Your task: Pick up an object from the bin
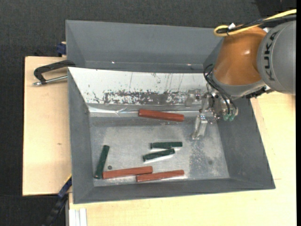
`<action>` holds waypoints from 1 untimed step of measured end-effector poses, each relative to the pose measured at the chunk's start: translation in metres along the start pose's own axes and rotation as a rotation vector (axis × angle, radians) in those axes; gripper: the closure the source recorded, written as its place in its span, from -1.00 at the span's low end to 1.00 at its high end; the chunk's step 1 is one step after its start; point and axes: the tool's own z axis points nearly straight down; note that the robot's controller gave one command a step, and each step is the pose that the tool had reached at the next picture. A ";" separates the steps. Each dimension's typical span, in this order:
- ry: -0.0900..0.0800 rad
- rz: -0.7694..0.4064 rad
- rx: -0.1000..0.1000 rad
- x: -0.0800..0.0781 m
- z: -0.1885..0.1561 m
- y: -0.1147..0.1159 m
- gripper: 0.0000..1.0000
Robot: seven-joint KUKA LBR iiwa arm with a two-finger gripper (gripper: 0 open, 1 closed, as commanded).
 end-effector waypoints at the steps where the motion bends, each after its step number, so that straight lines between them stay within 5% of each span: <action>1: 0.000 -0.181 0.000 0.031 0.072 0.074 -1.00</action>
Offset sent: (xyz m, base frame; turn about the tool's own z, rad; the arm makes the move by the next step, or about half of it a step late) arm -0.0264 0.0896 -0.0823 -0.1862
